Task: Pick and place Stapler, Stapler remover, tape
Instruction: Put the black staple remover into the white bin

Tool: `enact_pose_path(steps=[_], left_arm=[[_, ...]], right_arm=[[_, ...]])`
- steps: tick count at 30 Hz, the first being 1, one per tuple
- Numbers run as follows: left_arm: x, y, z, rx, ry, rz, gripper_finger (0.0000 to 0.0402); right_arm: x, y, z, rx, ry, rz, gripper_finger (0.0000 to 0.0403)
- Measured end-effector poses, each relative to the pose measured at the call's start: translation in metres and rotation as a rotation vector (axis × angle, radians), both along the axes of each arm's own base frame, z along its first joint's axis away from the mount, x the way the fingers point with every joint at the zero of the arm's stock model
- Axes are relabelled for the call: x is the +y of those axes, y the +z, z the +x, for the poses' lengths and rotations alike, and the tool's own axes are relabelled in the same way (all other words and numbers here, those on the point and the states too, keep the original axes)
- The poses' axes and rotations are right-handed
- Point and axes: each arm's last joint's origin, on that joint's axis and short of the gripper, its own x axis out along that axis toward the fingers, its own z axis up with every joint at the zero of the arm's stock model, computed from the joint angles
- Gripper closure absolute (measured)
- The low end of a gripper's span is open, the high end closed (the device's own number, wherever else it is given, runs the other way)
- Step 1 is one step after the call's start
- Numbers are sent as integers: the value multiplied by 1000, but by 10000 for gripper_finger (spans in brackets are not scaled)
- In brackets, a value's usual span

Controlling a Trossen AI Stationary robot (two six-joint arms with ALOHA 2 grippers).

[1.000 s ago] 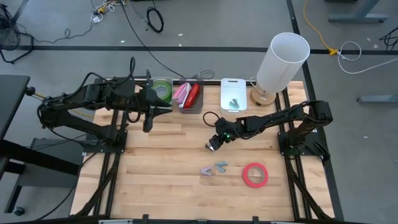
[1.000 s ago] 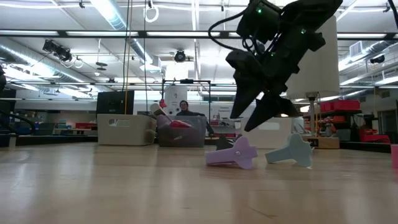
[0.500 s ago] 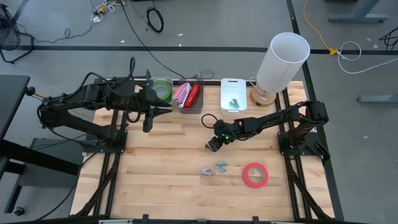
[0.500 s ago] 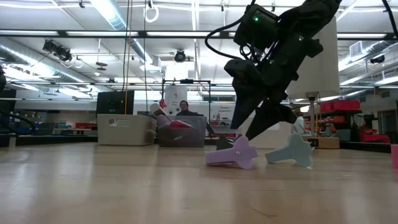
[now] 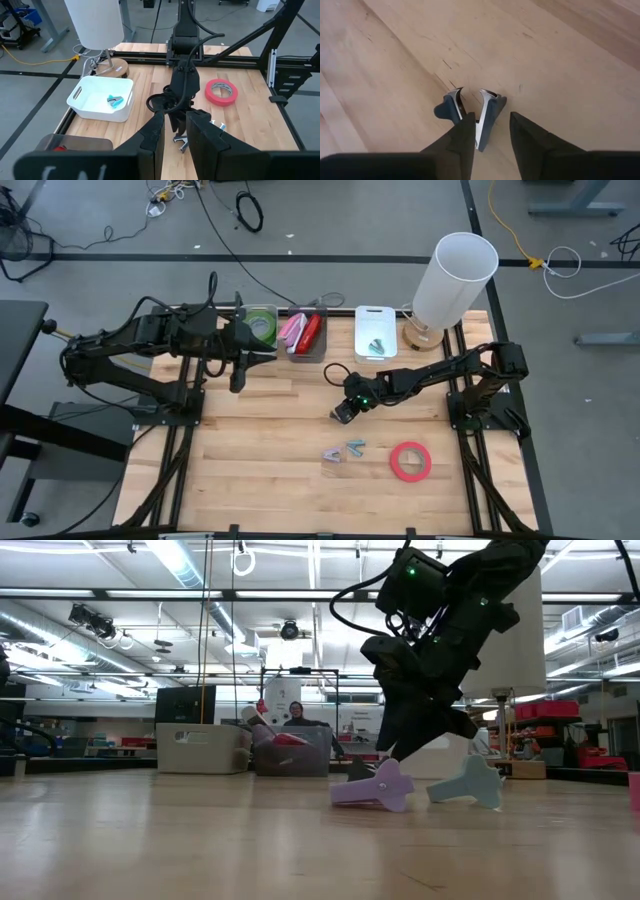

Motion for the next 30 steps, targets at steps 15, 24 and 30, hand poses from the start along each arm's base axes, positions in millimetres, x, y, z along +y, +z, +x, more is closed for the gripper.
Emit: enact_pose_path(steps=[15, 24, 30], left_arm=[[0, 0, 0, 0, 0, 0, 319], [0, 0, 0, 0, 0, 0, 319], [0, 0, 0, 0, 0, -1, 319]], right_arm=[[0, 0, 0, 0, 0, -1, 370], [0, 0, 0, -1, 0, -1, 398], [0, 0, 0, -2, 0, -2, 398]])
